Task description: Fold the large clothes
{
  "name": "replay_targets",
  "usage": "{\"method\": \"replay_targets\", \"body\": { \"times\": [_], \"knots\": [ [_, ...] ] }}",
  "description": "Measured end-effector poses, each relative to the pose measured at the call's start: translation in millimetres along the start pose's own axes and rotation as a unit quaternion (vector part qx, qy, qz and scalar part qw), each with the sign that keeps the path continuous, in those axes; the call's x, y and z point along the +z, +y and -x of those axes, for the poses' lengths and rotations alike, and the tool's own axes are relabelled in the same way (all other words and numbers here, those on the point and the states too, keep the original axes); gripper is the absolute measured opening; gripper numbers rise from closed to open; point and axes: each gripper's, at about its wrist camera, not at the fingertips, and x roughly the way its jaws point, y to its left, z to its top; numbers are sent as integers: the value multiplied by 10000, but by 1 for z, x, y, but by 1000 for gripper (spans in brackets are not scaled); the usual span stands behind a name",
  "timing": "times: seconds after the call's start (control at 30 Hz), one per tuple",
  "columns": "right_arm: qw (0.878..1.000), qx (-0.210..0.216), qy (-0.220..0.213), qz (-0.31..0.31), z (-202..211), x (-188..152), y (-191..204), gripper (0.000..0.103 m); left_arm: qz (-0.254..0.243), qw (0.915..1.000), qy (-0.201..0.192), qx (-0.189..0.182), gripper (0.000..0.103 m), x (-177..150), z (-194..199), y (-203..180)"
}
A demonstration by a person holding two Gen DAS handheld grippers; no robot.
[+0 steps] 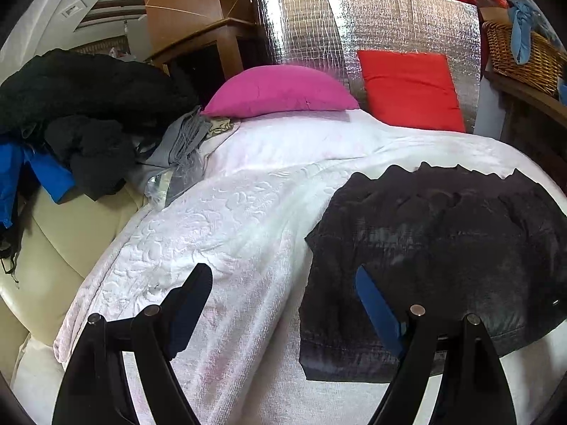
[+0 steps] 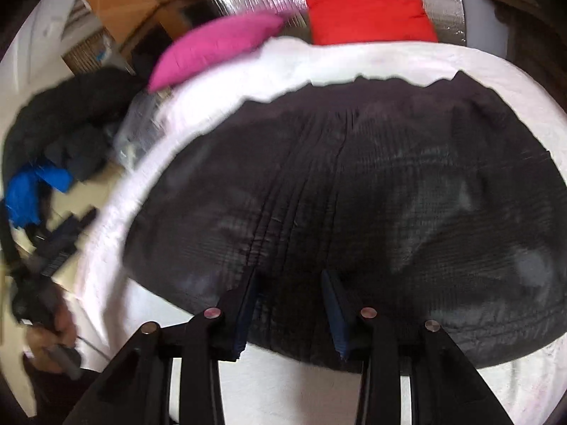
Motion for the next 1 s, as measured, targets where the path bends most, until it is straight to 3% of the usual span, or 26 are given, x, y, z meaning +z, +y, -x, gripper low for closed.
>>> {"method": "replay_targets", "body": {
  "times": [0.1,0.27,0.3,0.33,0.43,0.5,0.57,0.63,0.73,0.87,1.0],
  "knots": [
    [9996,215,9,-161,9,3,-8,41,-79,9999,51,39,84,-2,-4,-2],
    [9974,200,-626,-292,58,3,-32,42,-153,9998,158,10,84,-7,-6,-7],
    [9958,115,-800,-441,69,3,-43,53,-163,9998,151,-2,84,-8,-6,-8],
    [9928,-64,-1015,-639,80,3,-57,58,-178,9997,140,-7,84,-8,-5,-9],
    [9860,-328,-1241,-1062,98,1,-90,61,-237,9996,139,-19,84,-9,-5,-14],
    [9831,-387,-1248,-1283,102,0,-109,61,-281,9995,145,-16,84,-9,-6,-18],
    [9836,-527,-1036,-1378,95,-2,-118,61,-331,9993,172,3,84,-10,-8,-21],
    [9853,-624,-544,-1495,74,-4,-126,61,-369,9991,215,17,84,-12,-11,-25],
    [9869,-769,-313,-1380,61,-3,-128,61,-494,9982,339,42,84,-15,-20,-33],
    [9875,-570,-448,-1401,75,-1,-130,61,-616,9932,983,-95,84,-26,-49,-40],
    [9789,-532,-1065,-1659,111,2,-148,61,-182,9955,876,-313,84,-13,-40,-14]
  ]
}}
